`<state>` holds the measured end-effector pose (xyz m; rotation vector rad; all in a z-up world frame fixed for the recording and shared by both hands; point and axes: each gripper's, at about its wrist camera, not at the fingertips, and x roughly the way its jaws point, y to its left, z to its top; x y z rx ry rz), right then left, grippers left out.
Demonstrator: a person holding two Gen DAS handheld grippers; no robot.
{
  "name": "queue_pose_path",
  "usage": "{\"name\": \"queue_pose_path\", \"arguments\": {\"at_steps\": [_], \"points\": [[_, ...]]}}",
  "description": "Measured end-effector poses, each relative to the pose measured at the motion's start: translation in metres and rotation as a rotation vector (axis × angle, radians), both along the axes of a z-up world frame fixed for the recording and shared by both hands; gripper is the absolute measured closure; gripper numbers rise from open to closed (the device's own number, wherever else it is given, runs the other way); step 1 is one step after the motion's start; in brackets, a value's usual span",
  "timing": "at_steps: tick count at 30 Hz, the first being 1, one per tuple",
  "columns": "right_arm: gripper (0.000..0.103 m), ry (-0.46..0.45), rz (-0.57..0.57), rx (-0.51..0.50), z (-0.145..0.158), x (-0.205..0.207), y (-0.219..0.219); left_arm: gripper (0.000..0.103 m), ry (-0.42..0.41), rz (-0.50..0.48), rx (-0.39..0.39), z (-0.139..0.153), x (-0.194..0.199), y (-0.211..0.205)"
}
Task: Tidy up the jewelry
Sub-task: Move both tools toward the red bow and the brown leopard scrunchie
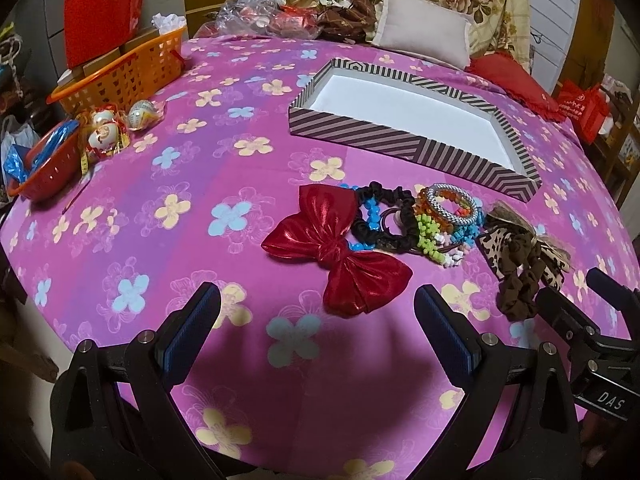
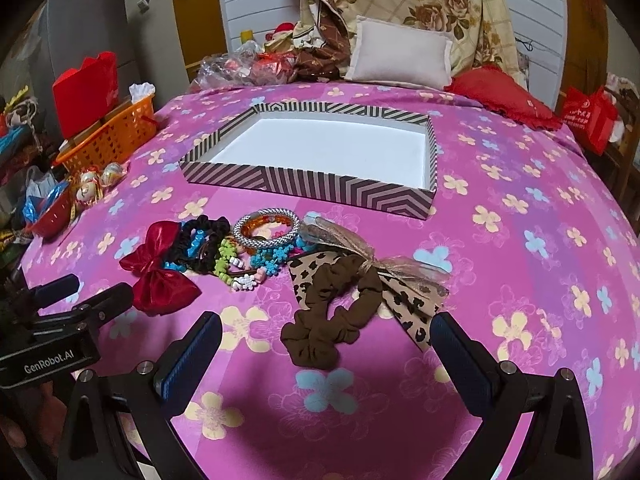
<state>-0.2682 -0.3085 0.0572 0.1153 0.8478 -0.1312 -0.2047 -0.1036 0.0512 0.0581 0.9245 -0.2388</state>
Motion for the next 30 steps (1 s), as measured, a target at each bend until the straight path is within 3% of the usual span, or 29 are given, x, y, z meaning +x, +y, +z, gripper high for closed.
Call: {"name": "queue_pose_path", "arguments": {"at_steps": [18, 30], "points": [[0.0, 0.027, -0.002, -0.008, -0.008, 0.002, 0.001, 0.005, 0.028, 0.015, -0.009, -0.008, 0.004, 0.005], [0.0, 0.034, -0.024, 0.021, -0.011, -0.002, -0.025, 0.005, 0.05, 0.057, -0.03, -0.012, 0.015, 0.028]]}}
